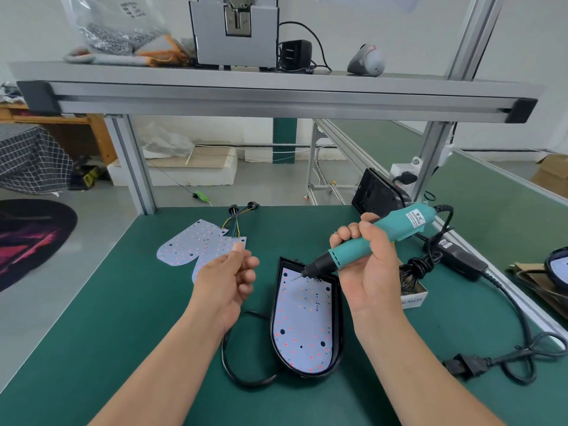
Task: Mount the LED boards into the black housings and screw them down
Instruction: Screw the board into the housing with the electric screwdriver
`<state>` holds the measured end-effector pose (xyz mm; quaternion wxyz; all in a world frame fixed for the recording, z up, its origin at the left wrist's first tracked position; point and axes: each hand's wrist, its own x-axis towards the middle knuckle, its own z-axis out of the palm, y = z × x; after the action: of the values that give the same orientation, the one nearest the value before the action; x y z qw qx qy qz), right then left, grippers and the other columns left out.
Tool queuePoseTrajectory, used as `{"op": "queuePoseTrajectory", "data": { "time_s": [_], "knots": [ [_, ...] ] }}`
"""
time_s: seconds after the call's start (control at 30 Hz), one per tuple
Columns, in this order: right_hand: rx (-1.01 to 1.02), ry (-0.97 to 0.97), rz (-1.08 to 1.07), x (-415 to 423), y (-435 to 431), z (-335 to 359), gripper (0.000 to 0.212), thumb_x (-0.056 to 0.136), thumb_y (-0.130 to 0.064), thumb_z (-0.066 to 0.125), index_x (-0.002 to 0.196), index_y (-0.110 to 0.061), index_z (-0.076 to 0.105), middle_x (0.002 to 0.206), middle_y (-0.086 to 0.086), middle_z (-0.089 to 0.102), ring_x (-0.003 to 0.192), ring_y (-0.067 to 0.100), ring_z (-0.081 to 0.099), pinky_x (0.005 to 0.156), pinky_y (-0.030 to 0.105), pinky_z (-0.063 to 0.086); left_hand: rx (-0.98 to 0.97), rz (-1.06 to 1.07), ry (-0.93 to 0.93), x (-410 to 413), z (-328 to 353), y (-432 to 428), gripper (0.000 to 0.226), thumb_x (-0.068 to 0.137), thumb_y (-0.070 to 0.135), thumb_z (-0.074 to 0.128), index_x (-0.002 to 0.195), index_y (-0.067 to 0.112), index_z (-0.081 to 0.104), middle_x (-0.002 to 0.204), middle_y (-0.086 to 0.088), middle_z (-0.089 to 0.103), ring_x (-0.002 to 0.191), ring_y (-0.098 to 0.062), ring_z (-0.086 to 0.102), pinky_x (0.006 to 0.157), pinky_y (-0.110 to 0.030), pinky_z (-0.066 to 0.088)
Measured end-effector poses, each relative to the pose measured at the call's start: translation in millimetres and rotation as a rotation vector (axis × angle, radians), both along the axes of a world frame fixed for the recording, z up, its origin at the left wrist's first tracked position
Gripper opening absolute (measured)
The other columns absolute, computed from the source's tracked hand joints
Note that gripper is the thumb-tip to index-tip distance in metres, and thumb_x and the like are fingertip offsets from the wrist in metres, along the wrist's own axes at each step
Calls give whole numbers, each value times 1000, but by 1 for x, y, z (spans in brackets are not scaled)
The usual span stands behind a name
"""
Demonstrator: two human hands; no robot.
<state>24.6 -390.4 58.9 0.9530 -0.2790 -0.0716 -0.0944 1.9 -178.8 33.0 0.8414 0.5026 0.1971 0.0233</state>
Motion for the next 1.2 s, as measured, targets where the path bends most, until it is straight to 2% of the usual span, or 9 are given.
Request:
{"op": "queuePoseTrajectory", "data": {
  "time_s": [0.13,0.27,0.33,0.5,0.63,0.73,0.87,0.93,1.2],
  "knots": [
    [1,2,-6,0,-1,0,16,96,-2,59,103,-15,62,78,4,51,72,20,57,75,35,52,6,-102,-54,-1,3,2,28,103,31,66,106,3,71,73,1,66,50,-5,50,41,-15,39],
    [9,-3,-6,0,-2,1,15,96,-2,59,104,-14,62,78,4,51,73,20,57,75,35,53,20,-214,-126,-3,6,4,21,109,6,54,118,-3,70,104,-16,80,60,-8,60,48,-17,47],
    [8,-12,-2,0,-2,1,15,96,-2,59,103,-15,63,78,4,51,73,21,57,75,35,53,76,-244,-154,-5,7,3,21,109,2,49,121,-4,66,108,-21,79,60,-11,61,49,-19,46],
    [1,-18,4,-1,2,1,15,96,-3,59,100,-16,65,78,5,51,73,21,58,76,35,53,219,-270,-186,-8,7,-1,8,110,9,54,113,3,58,106,-17,80,57,-11,57,48,-19,43],
    [15,-19,7,-3,3,5,12,96,-7,61,101,-17,64,78,3,52,74,20,58,78,35,53,226,-273,-205,-10,6,0,6,102,9,68,99,7,73,88,-11,74,55,-10,51,45,-18,37],
    [33,-36,9,-6,3,10,9,97,-10,62,100,-18,63,78,1,52,74,18,57,80,34,54,179,-316,-215,-13,7,0,15,96,5,72,88,12,82,84,-12,74,53,-9,52,43,-17,35],
    [40,-60,12,-10,7,15,8,98,-11,61,101,-18,62,79,1,53,75,18,58,83,33,54,86,-408,-185,-16,10,2,8,81,9,81,87,14,84,90,-18,76,52,-10,55,43,-17,36],
    [37,-62,9,-11,9,16,8,99,-10,60,100,-18,63,79,1,53,75,18,59,84,34,54,66,-444,-178,-17,10,4,13,75,10,83,86,15,83,91,-19,76,52,-11,56,42,-17,37],
    [16,-74,3,-13,12,17,8,97,-11,62,100,-18,62,79,1,52,76,18,59,84,34,54,62,-520,-180,-19,8,5,16,75,8,83,91,14,85,96,-19,78,51,-9,56,42,-16,39]
  ]
}}
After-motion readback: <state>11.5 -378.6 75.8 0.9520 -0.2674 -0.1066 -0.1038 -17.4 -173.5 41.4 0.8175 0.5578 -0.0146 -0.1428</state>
